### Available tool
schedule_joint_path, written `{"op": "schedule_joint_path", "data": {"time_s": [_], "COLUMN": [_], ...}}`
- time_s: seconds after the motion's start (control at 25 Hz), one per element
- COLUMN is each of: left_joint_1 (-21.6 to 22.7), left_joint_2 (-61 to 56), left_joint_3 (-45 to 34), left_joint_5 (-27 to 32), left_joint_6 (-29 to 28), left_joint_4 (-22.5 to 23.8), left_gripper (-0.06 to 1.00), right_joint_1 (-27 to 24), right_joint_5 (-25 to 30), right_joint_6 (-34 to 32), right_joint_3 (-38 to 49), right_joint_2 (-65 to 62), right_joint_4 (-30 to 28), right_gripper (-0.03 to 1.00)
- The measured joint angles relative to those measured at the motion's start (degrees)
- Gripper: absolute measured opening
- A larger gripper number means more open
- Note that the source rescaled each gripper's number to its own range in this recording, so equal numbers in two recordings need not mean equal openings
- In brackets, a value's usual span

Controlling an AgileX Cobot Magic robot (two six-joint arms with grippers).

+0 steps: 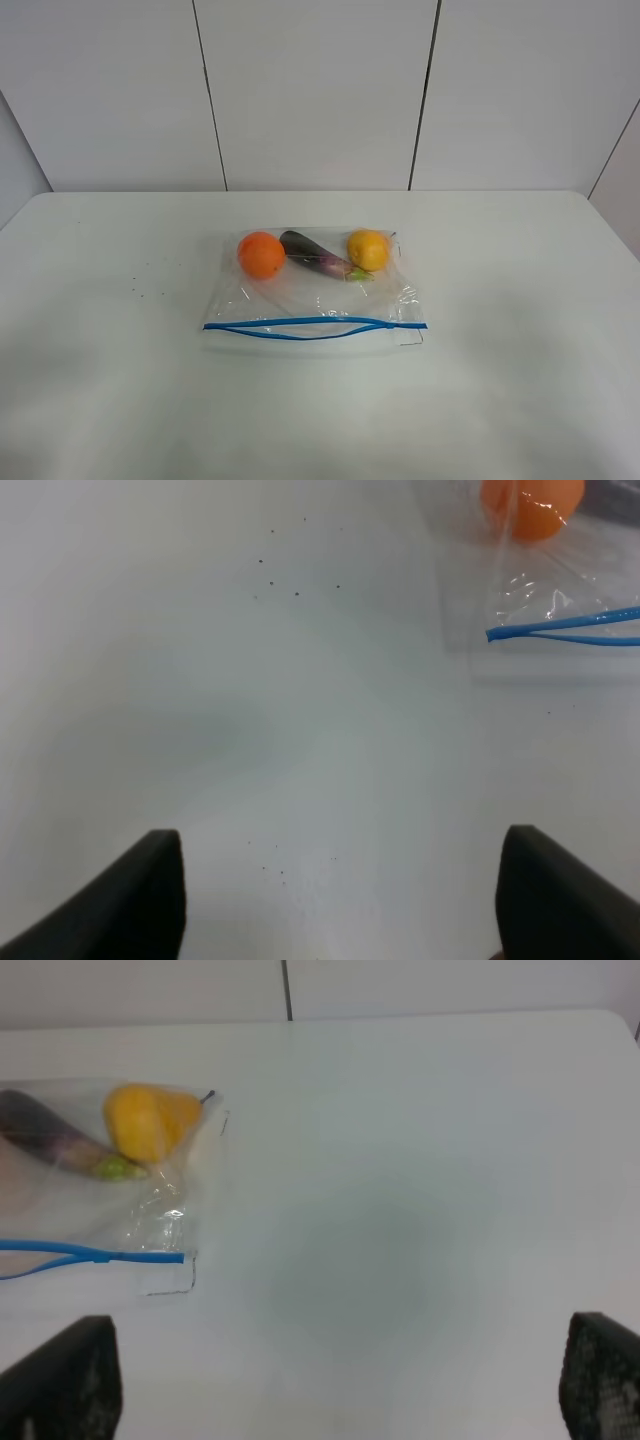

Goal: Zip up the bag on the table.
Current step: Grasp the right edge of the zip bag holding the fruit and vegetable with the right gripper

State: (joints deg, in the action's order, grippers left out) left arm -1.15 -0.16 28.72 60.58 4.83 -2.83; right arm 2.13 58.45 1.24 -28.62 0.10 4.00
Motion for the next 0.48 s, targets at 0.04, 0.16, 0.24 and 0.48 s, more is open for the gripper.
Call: {"op": "schedule_joint_path", "data": {"time_s": [0.04,0.16,0.24,0.48], "left_joint_1": [0.0,0.0,0.0,0.0], "left_joint_2": [0.0,0.0,0.0,0.0], "left_joint_3": [0.0,0.0,0.0,0.0], "left_joint_5": [0.0,0.0,0.0,0.0], "left_joint_6": [0.0,0.0,0.0,0.0], "left_joint_4": [0.0,0.0,0.0,0.0], "left_gripper": [0.9,0.9,0.9,0.9], "right_joint_1": [0.0,0.0,0.0,0.0], "right_joint_5": [0.0,0.0,0.0,0.0], "right_joint_6": [0.0,0.0,0.0,0.0], "right_joint_3": [0.0,0.0,0.0,0.0], "right_joint_2": [0.0,0.0,0.0,0.1], "right_joint_4": [0.0,0.0,0.0,0.3], "right_gripper": [0.97,0.97,0.97,0.97]}}
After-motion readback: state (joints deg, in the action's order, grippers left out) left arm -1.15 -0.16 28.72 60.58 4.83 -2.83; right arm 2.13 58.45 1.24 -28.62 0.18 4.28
